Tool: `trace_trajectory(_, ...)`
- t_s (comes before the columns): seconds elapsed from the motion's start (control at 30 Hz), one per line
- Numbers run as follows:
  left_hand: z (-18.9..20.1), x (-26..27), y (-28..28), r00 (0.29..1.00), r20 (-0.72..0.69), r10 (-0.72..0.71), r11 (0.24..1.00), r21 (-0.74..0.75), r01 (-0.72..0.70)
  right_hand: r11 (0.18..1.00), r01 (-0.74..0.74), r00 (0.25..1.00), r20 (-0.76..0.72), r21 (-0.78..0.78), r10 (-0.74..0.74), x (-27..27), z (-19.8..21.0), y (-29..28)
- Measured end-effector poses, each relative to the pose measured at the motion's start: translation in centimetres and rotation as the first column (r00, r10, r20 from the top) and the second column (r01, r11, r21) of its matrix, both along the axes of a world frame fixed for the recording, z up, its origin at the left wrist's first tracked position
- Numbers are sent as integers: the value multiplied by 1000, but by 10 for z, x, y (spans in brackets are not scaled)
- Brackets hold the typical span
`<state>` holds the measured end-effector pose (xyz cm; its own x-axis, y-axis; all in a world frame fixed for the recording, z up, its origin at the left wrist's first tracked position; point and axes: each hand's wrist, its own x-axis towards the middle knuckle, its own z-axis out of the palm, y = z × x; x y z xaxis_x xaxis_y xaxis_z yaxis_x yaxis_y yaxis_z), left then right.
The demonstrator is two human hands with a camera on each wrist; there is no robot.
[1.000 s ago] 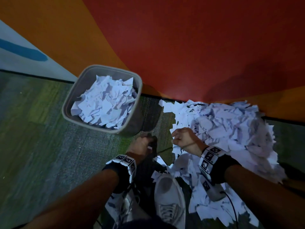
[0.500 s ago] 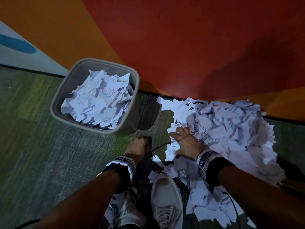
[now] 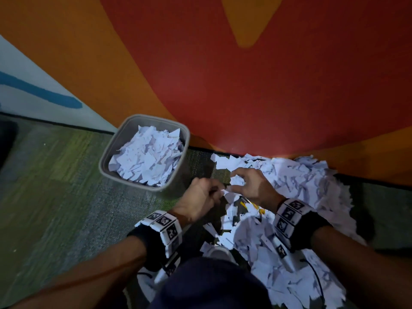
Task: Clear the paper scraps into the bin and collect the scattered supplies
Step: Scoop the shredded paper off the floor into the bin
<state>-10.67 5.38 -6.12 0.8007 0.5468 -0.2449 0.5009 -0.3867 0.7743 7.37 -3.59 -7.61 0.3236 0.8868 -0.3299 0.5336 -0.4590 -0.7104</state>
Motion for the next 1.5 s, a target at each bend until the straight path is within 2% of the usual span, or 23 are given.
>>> trace_trajectory(0.1,51,-5,11,998,56,-18,997,74,13,992,35,999,12,122,-36,-5,53,9)
trace_trajectory(0.2,100,-23,35,996,70,52,986,154,-63,972,30,999,12,233,-34,-18,98,20)
trace_trajectory(0.3,138,-49,67,992,28,120,937,328,-122,956,23,999,27,292,-32,-37,132,39)
trace_trajectory(0.4,163,-77,94,969,2,249,873,433,-225,946,-39,996,88,322,11,-64,154,65)
trace_trajectory(0.5,178,-99,111,948,24,318,830,477,-290,955,-77,993,108,287,47,-94,164,91)
trace_trajectory(0.63,178,-106,123,959,-29,283,872,423,-245,968,-71,997,47,243,61,-119,161,117)
trace_trajectory(0.77,163,-106,124,952,-78,295,883,403,-241,966,-95,995,12,239,95,-114,152,111)
trace_trajectory(0.87,166,-99,121,976,-100,193,901,413,-136,968,-36,999,21,248,32,-87,146,87)
trace_trajectory(1.0,187,-60,115,981,-172,-90,931,334,144,991,-30,998,62,129,22,-37,128,31)
trace_trajectory(1.17,200,19,81,899,-280,-338,838,346,423,999,33,997,75,-10,-32,9,92,-38)
trace_trajectory(1.23,186,48,62,852,-333,-404,795,334,507,995,69,995,78,-75,-63,19,74,-62)
trace_trajectory(1.33,152,75,29,799,-359,-483,773,255,581,980,140,990,31,-141,-137,21,47,-95)
trace_trajectory(1.43,116,79,0,733,-375,-567,751,130,647,972,166,986,25,-163,-165,12,19,-117)
trace_trajectory(1.5,90,71,-10,718,-381,-583,762,51,646,970,184,983,10,-160,-185,2,7,-126)
